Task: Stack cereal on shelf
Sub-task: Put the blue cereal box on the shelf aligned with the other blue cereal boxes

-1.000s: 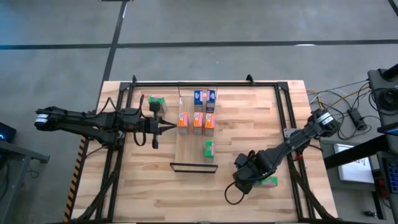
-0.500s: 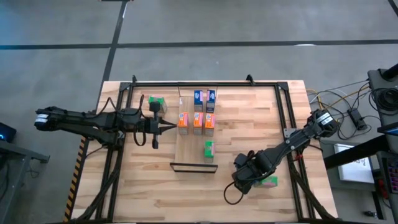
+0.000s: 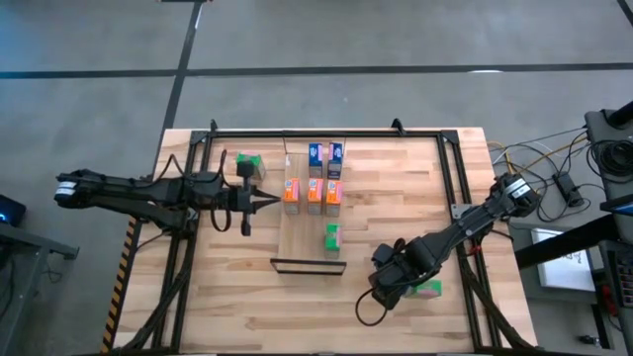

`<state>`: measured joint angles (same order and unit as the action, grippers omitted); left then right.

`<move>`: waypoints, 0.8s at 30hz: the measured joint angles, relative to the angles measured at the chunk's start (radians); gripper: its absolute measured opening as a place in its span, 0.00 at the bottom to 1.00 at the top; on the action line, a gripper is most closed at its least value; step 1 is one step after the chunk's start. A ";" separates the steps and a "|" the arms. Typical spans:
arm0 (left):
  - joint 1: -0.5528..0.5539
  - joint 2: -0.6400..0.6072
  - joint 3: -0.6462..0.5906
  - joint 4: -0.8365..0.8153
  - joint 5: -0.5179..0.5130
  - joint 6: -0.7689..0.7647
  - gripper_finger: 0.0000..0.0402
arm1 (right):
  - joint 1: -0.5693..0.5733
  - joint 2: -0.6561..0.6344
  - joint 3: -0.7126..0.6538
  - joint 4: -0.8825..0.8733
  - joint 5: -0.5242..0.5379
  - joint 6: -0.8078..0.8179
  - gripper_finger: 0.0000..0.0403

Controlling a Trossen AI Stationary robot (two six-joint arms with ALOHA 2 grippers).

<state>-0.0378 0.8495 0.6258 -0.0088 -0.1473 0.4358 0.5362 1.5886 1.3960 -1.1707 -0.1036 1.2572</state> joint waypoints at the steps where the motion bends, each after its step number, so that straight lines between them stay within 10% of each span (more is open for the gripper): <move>1: 0.000 -0.001 0.000 0.000 0.000 0.000 0.00 | 0.000 -0.002 0.014 -0.018 0.000 0.002 0.36; 9: 0.000 -0.012 0.000 0.002 -0.003 0.020 0.00 | -0.013 -0.024 0.164 -0.209 0.087 0.020 0.36; 24: 0.024 -0.017 0.000 0.008 -0.082 0.090 0.00 | -0.132 -0.081 0.531 -0.358 0.677 -0.191 0.36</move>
<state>-0.0135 0.8327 0.6258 -0.0012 -0.2295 0.5257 0.4038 1.5072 1.9268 -1.5290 0.5732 1.0666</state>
